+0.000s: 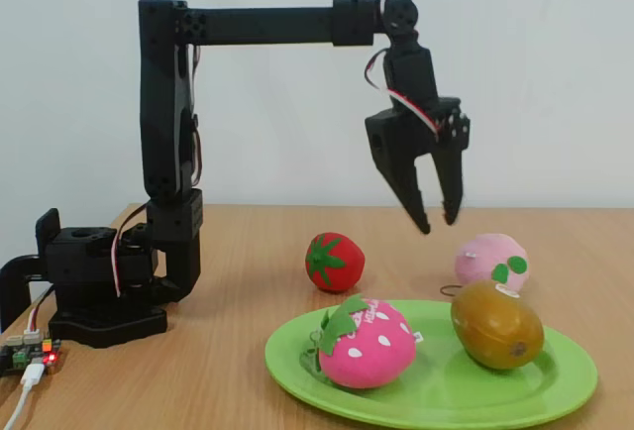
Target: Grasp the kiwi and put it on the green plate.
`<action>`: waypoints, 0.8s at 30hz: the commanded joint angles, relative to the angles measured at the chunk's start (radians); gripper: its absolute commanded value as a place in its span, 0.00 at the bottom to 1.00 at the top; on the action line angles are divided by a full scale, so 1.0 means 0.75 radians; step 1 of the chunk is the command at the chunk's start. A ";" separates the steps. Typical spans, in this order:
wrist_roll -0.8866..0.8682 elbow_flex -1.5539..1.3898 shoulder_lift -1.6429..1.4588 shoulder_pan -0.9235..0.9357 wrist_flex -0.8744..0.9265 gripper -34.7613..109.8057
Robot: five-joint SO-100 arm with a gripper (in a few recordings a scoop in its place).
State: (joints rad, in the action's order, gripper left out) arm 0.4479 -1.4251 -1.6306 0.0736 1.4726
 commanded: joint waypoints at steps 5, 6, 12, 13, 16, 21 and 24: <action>0.022 -0.178 -0.213 -0.051 -0.104 0.21; 0.010 -0.205 -0.231 -0.055 -0.117 0.20; -0.100 -0.309 -0.337 -0.098 -0.141 0.18; -0.100 -0.327 -0.362 -0.117 -0.141 0.18; -0.104 -0.432 -0.462 -0.180 -0.160 0.18; -0.131 -0.683 -0.673 -0.225 -0.252 0.18; -0.213 -0.837 -0.832 -0.239 -0.270 0.18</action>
State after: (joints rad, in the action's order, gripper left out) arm 0.3129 -1.9742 -2.1537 -0.0798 1.2717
